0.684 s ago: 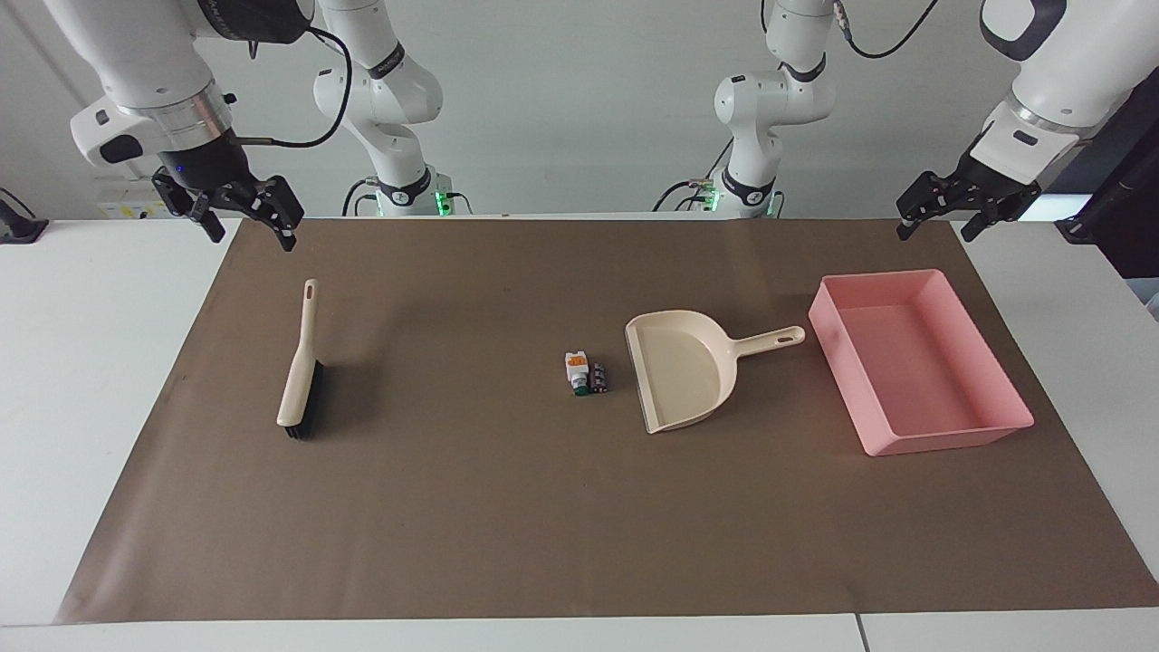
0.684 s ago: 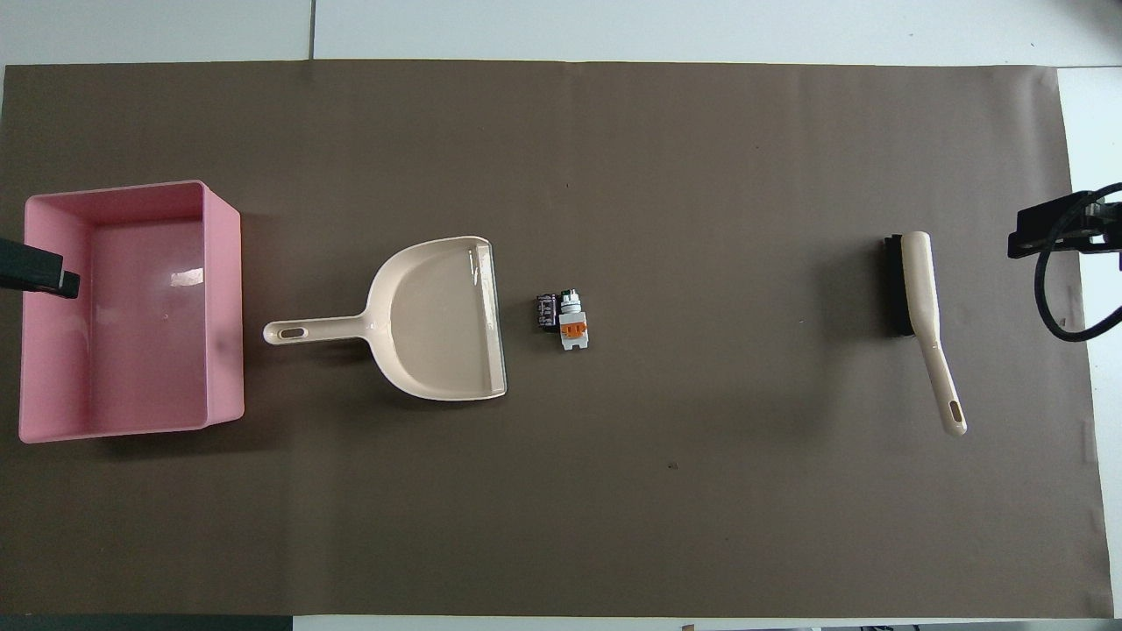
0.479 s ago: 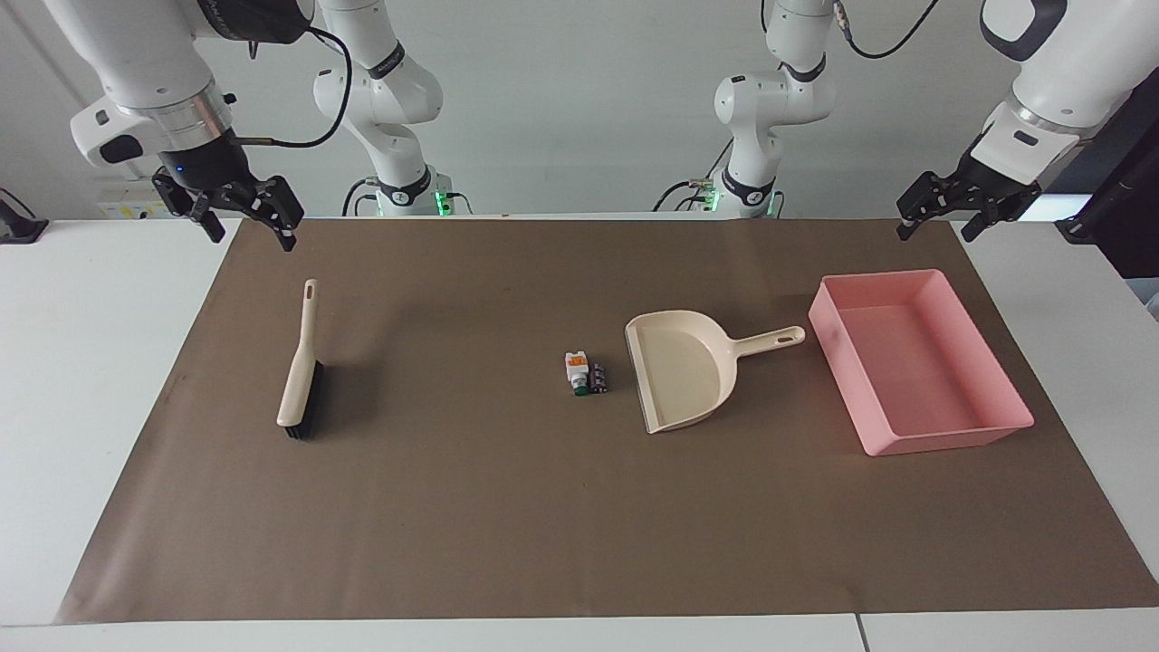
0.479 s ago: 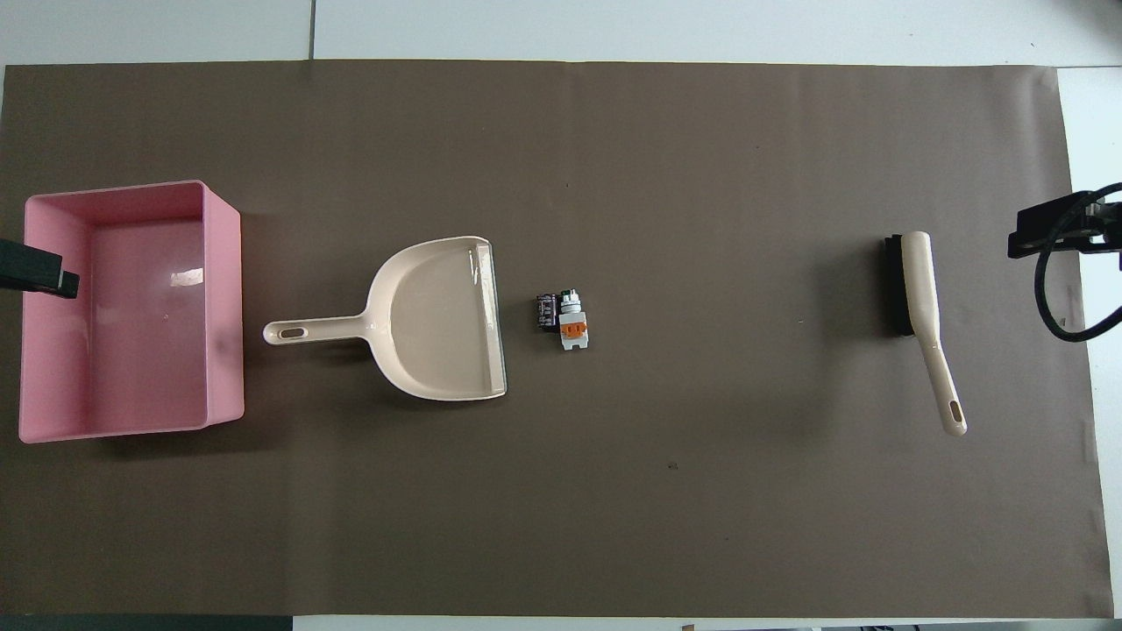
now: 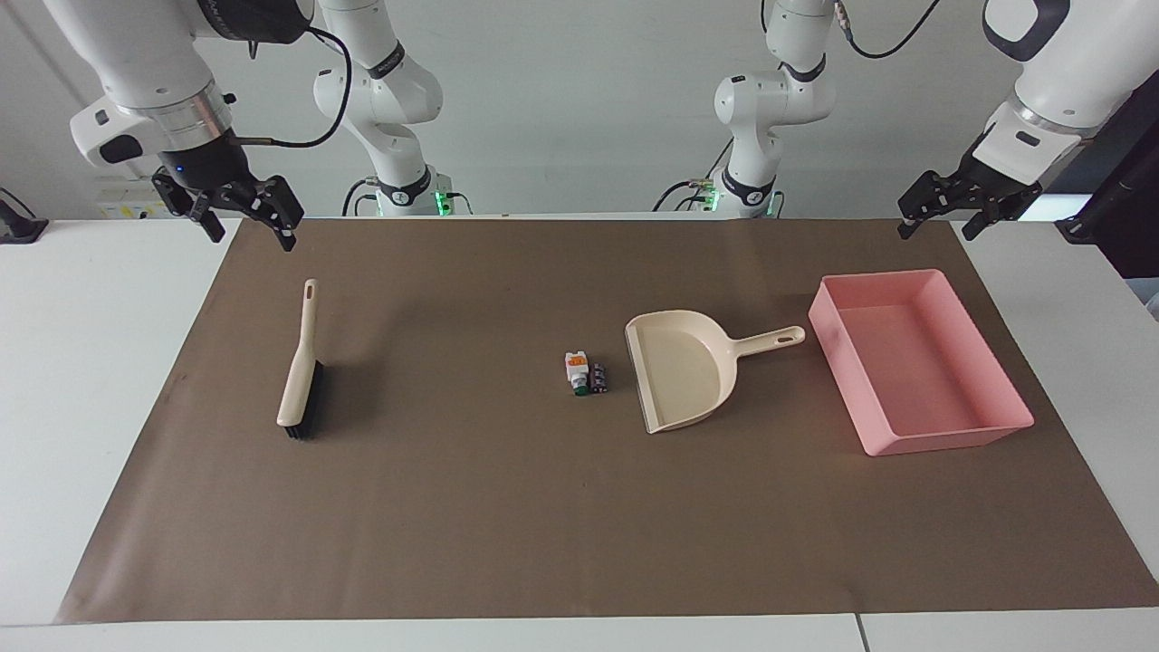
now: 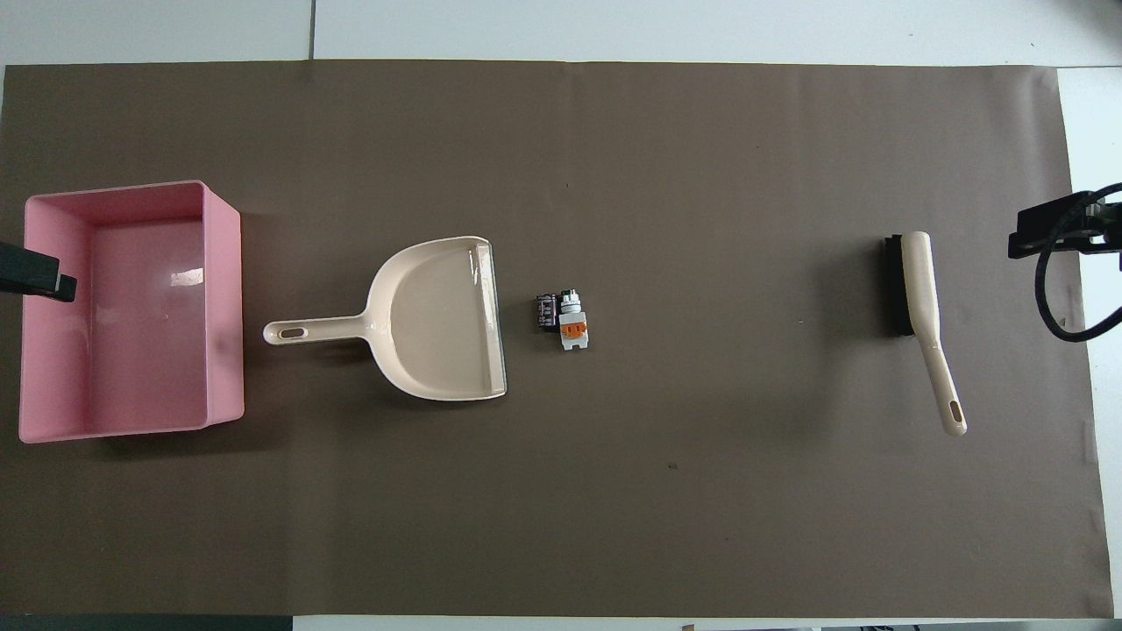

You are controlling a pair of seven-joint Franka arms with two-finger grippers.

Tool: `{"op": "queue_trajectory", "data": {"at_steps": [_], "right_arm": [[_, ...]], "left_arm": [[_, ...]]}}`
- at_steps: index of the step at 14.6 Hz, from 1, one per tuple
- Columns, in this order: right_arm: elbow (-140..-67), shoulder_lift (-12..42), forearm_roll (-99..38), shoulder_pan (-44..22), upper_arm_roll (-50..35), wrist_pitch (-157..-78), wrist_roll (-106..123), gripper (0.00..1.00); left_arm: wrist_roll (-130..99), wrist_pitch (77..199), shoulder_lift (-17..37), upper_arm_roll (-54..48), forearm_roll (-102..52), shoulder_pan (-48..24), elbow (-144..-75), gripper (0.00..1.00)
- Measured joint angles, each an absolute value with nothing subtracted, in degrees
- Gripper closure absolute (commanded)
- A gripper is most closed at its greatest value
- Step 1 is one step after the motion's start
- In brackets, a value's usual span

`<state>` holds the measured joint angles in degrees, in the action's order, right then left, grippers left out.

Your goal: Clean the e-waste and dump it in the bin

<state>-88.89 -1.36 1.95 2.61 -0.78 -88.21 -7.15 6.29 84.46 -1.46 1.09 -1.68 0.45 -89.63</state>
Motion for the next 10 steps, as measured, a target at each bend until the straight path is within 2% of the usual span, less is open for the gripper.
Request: {"op": "queue_trajectory", "data": {"at_steps": [3, 5, 10], "right_arm": [[-89.44, -1.47, 1.94, 2.58, -0.83, -88.01, -7.15, 0.01], [-92.85, -2.56, 1.94, 2.85, -0.67, -89.28, -7.15, 0.01], [-117.27, -10.85, 1.94, 4.98, -0.29, -106.35, -2.53, 0.01]], "left_arm": [[6.26, 84.46, -1.46, 1.09, -1.68, 0.45, -89.63, 0.00], [6.26, 84.53, -1.46, 1.08, -1.68, 0.45, -89.62, 0.01], [10.83, 91.90, -1.78, 0.33, -1.70, 0.16, -92.31, 0.01]]}}
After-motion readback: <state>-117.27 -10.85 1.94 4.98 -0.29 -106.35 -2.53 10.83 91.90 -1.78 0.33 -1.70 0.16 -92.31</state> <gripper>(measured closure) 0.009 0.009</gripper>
